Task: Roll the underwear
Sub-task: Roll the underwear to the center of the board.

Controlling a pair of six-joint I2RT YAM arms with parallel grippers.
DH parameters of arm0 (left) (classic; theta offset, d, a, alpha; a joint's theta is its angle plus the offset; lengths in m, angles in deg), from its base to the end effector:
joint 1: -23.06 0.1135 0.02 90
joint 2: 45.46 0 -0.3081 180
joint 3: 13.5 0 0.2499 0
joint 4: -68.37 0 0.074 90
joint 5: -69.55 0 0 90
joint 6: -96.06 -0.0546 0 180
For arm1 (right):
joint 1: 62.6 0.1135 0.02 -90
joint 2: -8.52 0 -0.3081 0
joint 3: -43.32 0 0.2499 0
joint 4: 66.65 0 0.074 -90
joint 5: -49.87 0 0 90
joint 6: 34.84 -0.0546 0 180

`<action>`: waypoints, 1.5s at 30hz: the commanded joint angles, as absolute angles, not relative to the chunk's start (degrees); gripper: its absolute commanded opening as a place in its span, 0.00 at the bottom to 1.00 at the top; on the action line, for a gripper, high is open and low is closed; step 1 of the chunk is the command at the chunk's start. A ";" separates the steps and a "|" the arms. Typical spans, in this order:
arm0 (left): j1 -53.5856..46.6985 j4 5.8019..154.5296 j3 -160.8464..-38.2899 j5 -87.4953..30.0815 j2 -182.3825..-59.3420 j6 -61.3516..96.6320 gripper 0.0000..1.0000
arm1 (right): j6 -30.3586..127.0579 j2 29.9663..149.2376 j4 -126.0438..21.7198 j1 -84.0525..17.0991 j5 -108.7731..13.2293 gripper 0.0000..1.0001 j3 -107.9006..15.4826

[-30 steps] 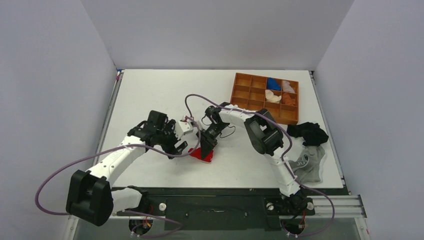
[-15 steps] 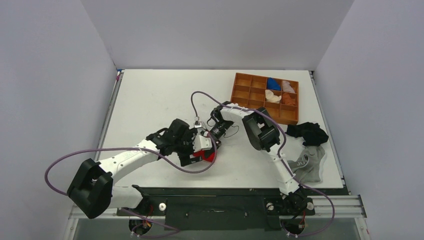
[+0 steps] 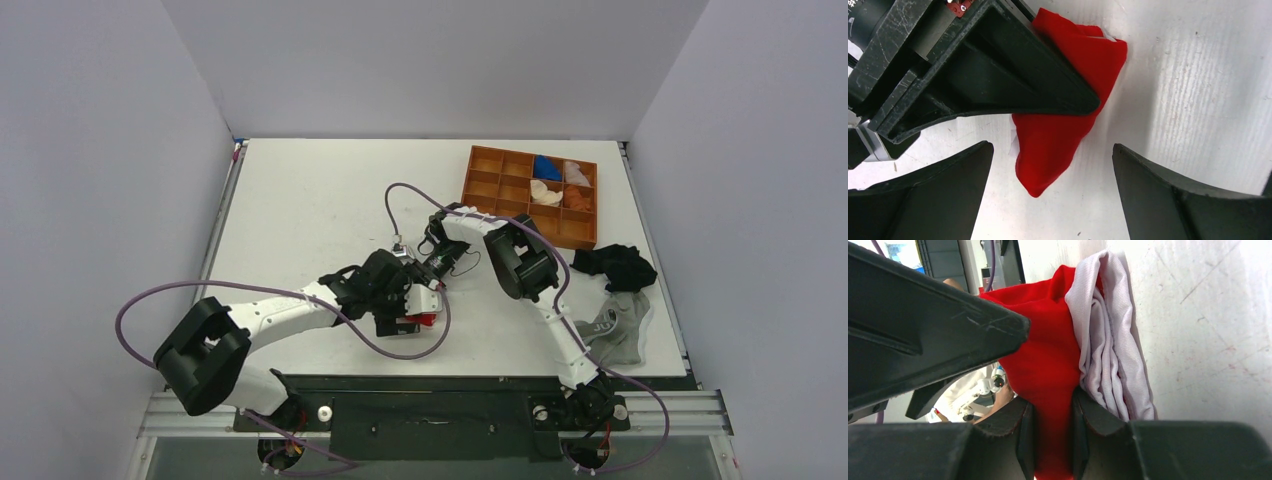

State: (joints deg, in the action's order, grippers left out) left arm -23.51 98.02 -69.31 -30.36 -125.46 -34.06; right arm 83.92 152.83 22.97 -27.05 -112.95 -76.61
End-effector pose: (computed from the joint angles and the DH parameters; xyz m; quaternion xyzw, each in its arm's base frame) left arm 0.1787 -0.2024 0.2113 0.6696 0.6703 -0.0994 0.3041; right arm 0.3449 0.3106 0.1078 0.3145 -0.7321 -0.5697 0.2014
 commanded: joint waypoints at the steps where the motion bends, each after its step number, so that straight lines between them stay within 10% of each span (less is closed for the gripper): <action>1: -24.44 91.92 -69.27 -27.81 -126.65 -35.96 0.88 | 89.15 157.92 18.92 -27.41 -95.15 0.00 -75.25; 35: -26.82 101.21 -77.00 -33.04 -138.57 -37.96 0.72 | 100.08 160.27 31.63 -27.28 -95.47 0.00 -80.99; 45: -29.54 104.13 -79.65 -32.17 -141.69 -35.54 0.34 | 100.95 160.25 32.54 -27.45 -95.67 0.00 -81.34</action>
